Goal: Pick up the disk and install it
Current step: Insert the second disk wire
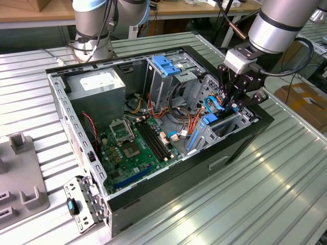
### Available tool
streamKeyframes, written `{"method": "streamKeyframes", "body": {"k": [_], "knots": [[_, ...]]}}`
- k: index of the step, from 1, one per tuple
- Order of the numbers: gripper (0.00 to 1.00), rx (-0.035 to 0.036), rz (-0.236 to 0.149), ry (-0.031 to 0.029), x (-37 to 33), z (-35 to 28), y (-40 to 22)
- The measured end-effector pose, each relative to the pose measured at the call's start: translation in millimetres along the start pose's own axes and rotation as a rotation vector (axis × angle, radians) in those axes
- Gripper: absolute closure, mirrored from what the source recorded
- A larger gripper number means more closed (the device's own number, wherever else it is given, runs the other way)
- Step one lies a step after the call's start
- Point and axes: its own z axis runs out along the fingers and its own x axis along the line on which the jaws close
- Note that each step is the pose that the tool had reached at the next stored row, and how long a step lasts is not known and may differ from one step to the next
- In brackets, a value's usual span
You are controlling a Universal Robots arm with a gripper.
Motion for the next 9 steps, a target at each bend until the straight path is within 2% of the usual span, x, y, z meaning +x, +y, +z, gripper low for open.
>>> {"method": "streamKeyframes", "body": {"k": [1, 9], "knots": [[0.76, 0.0, 0.0, 0.0, 0.0, 0.0, 0.0], [0.76, 0.0, 0.0, -0.0001, -0.8, -3.8, -1.4]]}}
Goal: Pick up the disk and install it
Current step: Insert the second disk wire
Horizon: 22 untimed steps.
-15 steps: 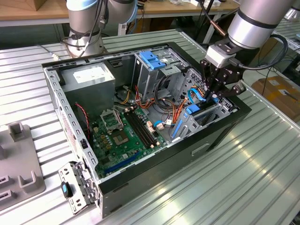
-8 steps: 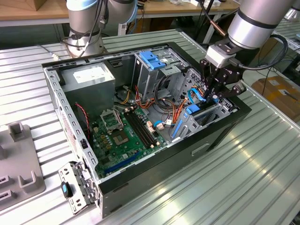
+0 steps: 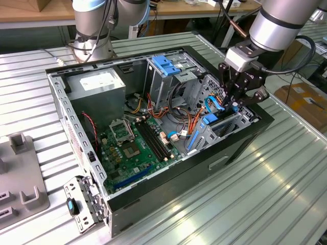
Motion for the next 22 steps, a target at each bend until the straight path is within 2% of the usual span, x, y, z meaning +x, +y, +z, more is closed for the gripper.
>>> {"method": "streamKeyframes", "body": {"k": [4, 12, 13, 14, 15, 16, 22], "knots": [[0.76, 0.0, 0.0, -0.0001, 0.1, -0.5, -3.1], [0.76, -0.0001, 0.0, 0.0, 0.2, 0.0, -3.1], [0.77, 0.0, 0.0, 0.0001, 0.2, 0.0, -3.1], [0.84, -0.0001, 0.0, 0.0003, 0.2, 0.0, -3.1], [0.84, -0.0001, 0.0, 0.0001, 0.2, 0.1, -3.1], [0.89, -0.0001, 0.0, 0.0001, 0.2, 0.2, -3.1], [0.89, -0.0001, 0.0, 0.0007, 1.1, 0.4, -3.1]]}}
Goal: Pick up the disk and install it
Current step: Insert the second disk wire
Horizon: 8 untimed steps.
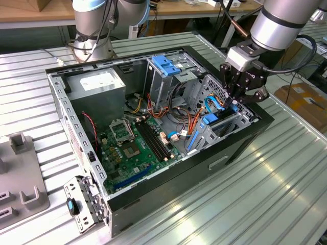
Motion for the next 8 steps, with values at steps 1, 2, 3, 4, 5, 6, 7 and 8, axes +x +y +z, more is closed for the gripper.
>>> {"method": "streamKeyframes", "body": {"k": [1, 2, 3, 4, 5, 6, 7, 8], "knots": [[0.89, 0.0, 0.0, 0.0004, 0.4, 0.0, 0.0], [0.89, 0.0, 0.0, 0.0008, 1.1, -0.1, 0.1], [0.89, 0.0, 0.0, 0.0006, 1.9, 0.1, 0.1], [0.89, 0.0, 0.0, 0.0006, 3.0, 0.1, 0.2], [0.89, 0.0, 0.0, 0.0006, 3.2, 0.2, 0.2], [0.89, 0.0, 0.0, 0.0005, 3.2, 0.3, 0.2], [0.89, 0.0, 0.0, 0.0006, 3.4, 0.3, 0.3], [0.89, 0.0, 0.0, 0.0007, 3.4, 0.5, 0.3]]}}
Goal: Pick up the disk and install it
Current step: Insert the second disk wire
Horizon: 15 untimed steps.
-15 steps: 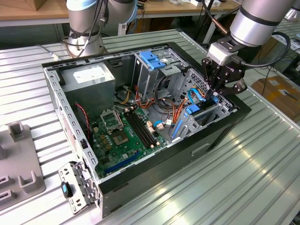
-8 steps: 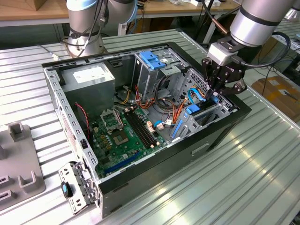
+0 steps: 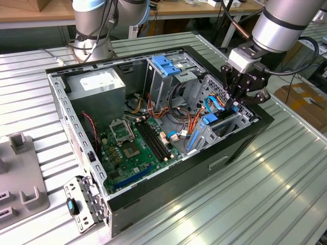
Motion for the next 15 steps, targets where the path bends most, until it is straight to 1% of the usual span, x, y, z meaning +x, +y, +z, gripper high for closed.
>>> {"method": "streamKeyframes", "body": {"k": [9, 11, 15], "knots": [[0.89, 0.0, 0.0, 0.0001, 0.0, 0.6, 0.0], [0.89, 0.0, 0.0, -0.0005, 0.0, -0.5, 0.0], [0.89, 0.0, 0.0, -0.0001, 0.0, -6.4, -0.3]]}}
